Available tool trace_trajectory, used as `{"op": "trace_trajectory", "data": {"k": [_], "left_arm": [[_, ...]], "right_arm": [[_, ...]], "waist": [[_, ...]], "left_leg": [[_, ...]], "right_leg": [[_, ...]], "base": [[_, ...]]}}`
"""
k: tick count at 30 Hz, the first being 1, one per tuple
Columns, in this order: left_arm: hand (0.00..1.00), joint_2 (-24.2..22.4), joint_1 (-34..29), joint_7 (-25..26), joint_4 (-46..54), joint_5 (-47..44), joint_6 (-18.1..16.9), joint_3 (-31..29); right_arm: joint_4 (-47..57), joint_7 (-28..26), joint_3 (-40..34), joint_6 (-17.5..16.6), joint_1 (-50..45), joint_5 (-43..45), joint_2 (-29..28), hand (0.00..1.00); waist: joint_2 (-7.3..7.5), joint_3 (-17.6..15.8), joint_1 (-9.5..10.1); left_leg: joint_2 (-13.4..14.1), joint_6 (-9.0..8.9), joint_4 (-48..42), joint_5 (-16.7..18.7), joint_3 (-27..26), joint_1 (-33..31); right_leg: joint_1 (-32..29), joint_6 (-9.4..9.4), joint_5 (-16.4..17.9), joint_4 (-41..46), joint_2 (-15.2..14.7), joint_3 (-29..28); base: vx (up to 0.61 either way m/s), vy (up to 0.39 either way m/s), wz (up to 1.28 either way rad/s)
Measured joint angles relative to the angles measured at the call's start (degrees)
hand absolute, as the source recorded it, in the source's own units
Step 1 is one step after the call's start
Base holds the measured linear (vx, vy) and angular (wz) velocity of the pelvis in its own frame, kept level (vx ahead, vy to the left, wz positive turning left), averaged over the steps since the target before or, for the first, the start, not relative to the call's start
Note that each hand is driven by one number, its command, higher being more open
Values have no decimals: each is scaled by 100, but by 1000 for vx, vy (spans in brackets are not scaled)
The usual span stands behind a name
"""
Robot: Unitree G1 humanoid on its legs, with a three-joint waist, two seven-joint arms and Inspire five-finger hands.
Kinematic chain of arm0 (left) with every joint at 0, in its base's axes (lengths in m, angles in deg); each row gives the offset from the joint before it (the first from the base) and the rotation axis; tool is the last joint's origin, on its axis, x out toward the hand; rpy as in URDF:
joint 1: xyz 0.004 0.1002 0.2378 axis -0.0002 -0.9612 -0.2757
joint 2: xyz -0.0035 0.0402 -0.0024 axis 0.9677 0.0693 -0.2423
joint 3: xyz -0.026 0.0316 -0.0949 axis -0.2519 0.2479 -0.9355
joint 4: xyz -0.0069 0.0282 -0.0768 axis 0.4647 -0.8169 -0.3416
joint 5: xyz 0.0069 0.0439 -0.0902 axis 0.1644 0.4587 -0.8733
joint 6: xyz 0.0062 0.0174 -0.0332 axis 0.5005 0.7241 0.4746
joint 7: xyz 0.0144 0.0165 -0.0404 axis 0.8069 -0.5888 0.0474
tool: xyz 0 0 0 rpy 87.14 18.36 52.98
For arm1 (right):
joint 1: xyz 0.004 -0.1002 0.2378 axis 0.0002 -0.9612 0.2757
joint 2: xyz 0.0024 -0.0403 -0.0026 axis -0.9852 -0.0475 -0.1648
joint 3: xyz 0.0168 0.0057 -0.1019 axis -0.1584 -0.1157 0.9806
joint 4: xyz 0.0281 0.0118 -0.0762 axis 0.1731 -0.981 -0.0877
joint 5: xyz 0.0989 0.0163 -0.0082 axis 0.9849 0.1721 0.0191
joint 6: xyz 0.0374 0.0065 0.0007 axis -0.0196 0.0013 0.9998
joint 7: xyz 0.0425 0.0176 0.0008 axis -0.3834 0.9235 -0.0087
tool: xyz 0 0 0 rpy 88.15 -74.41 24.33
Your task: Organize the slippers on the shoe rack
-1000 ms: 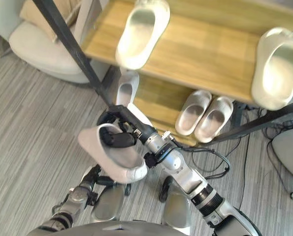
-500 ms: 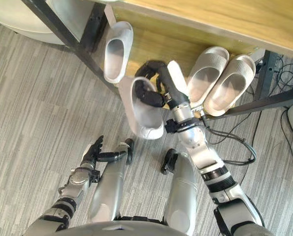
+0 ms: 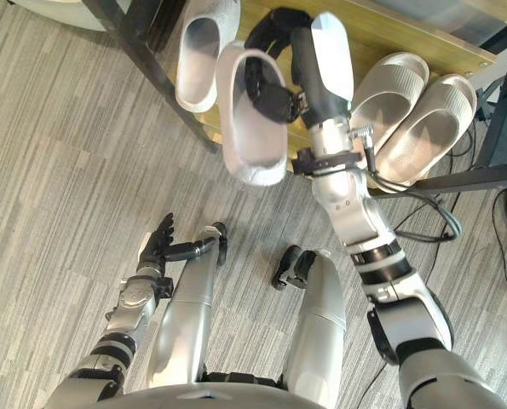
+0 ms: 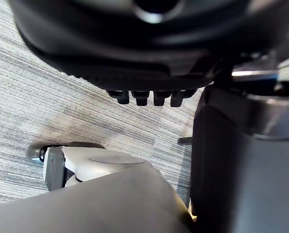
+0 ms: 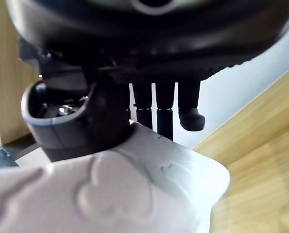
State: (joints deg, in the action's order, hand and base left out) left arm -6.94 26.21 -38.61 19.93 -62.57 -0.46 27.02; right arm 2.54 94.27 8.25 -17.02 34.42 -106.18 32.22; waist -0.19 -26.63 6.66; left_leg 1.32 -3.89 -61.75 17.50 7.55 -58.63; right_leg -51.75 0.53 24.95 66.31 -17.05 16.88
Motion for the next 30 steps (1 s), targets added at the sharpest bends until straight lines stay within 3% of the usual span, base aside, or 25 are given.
{"op": "trace_trajectory", "data": {"k": [13,14,30], "left_arm": [[100,-97,91,153,121,-94,-55,84],[100,-98,98,172,121,-116,-57,100],[100,-133,126,384,122,-233,-140,157]], "right_arm": [[-1668,236,37,211,1251,-96,173,0],[-1738,250,39,218,1306,-96,186,100],[-2590,341,378,307,1862,82,356,100]], "waist": [[31,-17,198],[34,-19,202],[46,-19,237]], "left_leg": [[-114,-32,-25,-17,128,-277],[-132,-32,-27,-18,134,-296],[-186,-49,-76,-27,165,-439]], "right_leg": [[-141,2,136,92,-160,204],[-148,-4,149,105,-182,216],[-236,-12,208,202,-287,307]], "base": [[12,30,10],[-4,25,7],[-7,42,3]]}}
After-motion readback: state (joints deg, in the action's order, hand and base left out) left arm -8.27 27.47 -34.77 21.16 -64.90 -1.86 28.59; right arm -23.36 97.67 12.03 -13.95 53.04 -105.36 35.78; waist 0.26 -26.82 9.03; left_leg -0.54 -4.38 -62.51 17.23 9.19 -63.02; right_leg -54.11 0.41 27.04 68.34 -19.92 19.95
